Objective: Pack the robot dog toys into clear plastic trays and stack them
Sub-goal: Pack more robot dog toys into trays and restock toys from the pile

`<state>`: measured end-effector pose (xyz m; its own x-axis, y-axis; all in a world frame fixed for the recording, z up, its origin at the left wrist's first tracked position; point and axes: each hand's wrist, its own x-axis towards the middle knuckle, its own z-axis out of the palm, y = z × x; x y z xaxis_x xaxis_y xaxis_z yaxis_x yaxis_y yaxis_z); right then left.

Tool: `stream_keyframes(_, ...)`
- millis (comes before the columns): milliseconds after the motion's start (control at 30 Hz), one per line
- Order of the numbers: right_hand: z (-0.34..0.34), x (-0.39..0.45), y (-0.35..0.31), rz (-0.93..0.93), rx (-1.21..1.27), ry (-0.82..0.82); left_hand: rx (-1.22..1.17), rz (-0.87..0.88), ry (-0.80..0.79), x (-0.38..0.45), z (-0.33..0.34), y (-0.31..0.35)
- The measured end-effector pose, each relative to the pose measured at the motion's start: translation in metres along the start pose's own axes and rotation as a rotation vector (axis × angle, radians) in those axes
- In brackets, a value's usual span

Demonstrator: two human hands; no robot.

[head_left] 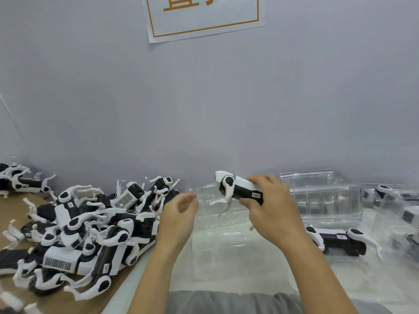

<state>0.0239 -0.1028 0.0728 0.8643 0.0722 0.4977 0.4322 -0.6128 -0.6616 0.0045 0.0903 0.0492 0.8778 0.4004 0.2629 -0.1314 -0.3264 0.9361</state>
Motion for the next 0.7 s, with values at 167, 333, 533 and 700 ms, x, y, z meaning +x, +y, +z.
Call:
stream_keyframes(167, -0.005, 0.000, 0.006, 0.058, -0.068, -0.028, 0.146, -0.162, -0.123, 0.000, 0.011, -0.036)
stream_keyframes(333, -0.001, 0.000, 0.004, 0.050, -0.089, -0.059, -0.018, -0.270, -0.145, 0.003, 0.013, -0.044)
stream_keyframes(533, 0.014, -0.001, 0.000, -0.023, 0.087, -0.114, -0.159, -0.314, -0.161, 0.001, 0.019, -0.047)
stream_keyframes(700, 0.024, -0.006, 0.007, 0.022, 0.083, -0.241, -0.166, -0.298, -0.240, -0.001, 0.019, -0.046)
